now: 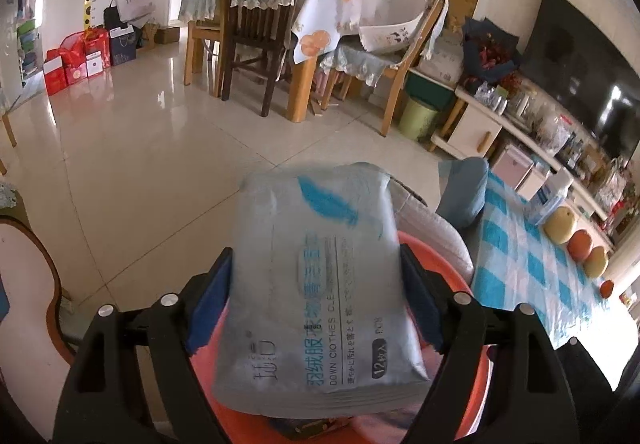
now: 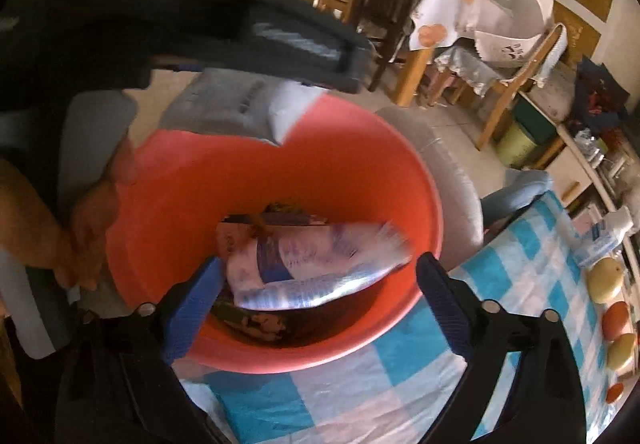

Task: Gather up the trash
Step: 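Open both grippers to drop the items into the pink bucket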

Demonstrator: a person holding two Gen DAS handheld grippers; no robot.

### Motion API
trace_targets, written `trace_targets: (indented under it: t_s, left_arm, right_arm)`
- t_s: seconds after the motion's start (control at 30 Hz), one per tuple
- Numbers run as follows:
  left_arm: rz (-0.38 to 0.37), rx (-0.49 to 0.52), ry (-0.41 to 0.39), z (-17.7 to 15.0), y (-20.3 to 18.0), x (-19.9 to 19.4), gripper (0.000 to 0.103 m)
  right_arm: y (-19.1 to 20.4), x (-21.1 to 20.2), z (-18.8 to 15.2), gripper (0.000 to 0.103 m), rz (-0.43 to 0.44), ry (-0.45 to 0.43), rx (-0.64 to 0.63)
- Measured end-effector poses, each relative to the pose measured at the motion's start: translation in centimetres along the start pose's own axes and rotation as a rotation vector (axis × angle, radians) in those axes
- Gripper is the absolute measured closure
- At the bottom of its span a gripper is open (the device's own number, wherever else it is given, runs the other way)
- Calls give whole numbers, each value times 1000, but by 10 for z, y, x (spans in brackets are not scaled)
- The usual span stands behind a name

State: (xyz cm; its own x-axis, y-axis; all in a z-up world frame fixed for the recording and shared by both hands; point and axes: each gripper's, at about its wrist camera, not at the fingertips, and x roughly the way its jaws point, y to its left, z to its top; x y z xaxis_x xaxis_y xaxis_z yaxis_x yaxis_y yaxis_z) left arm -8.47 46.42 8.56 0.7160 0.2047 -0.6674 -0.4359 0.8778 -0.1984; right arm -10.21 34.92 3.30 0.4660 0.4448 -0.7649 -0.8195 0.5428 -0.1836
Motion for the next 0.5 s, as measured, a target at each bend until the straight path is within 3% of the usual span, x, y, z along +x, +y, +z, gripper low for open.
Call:
trace_targets:
  t_s: [0.13,0.5]
  left_arm:
    - [4,7,-18,0,-3,-4,18]
    - [1,37,-12,-1,-16,-4,14]
  right_arm:
    - [-2,-3,-5,5,12,-8,32]
    - [-24,-33,-19,5,-54,-52,121]
